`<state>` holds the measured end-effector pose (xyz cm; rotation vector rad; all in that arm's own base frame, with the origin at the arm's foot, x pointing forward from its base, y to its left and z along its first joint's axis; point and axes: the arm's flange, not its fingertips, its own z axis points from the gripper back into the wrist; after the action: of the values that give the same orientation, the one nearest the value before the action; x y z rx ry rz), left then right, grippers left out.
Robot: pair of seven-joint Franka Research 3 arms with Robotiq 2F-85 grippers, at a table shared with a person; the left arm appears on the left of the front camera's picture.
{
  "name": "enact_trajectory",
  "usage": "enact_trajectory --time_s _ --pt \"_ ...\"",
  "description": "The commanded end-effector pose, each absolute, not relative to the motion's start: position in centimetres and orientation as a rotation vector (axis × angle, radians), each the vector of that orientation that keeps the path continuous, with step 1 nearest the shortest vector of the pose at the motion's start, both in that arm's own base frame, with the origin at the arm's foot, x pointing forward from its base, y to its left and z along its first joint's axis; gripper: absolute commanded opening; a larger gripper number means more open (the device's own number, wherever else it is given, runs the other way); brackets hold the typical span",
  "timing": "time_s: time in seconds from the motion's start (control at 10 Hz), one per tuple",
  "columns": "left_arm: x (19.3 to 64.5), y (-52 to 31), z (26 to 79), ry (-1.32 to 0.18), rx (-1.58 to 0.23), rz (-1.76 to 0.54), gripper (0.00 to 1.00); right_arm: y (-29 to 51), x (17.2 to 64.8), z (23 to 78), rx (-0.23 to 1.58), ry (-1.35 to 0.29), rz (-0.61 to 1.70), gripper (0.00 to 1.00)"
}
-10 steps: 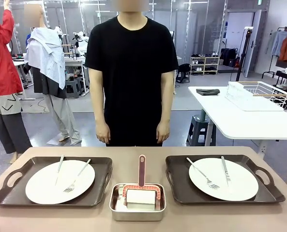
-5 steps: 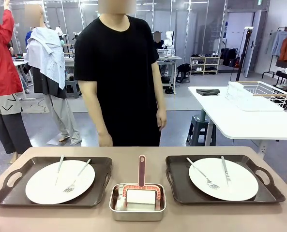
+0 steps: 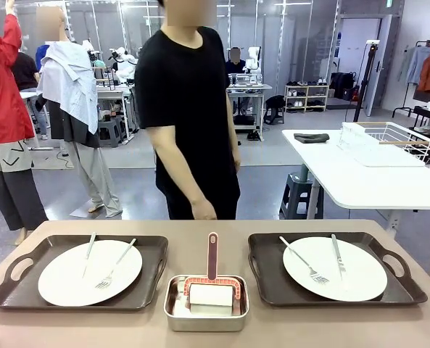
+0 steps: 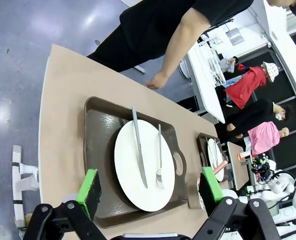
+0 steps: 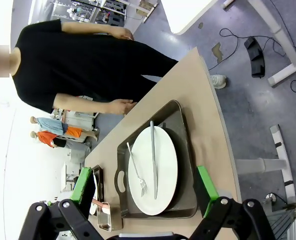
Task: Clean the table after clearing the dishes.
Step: When the left (or right) Handle tray is removed, use the left hand (or right hand) to clean the left (or right) side of the table with the Lint Roller.
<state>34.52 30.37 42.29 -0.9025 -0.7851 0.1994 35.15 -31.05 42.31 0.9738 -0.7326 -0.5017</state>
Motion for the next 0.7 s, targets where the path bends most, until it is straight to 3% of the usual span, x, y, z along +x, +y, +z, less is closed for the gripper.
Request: enact_trajectory --time_s 0.0,0.6 --pt "34.28 30.68 42.52 -0.79 -0.912 0.194 1.0 -31.12 35.09 42.36 0.984 -0.739 -0.499 1.0" --pt "34.28 30.68 42.52 -0.79 -0.912 0.194 1.0 -31.12 35.09 42.36 0.984 -0.739 -0.499 1.0"
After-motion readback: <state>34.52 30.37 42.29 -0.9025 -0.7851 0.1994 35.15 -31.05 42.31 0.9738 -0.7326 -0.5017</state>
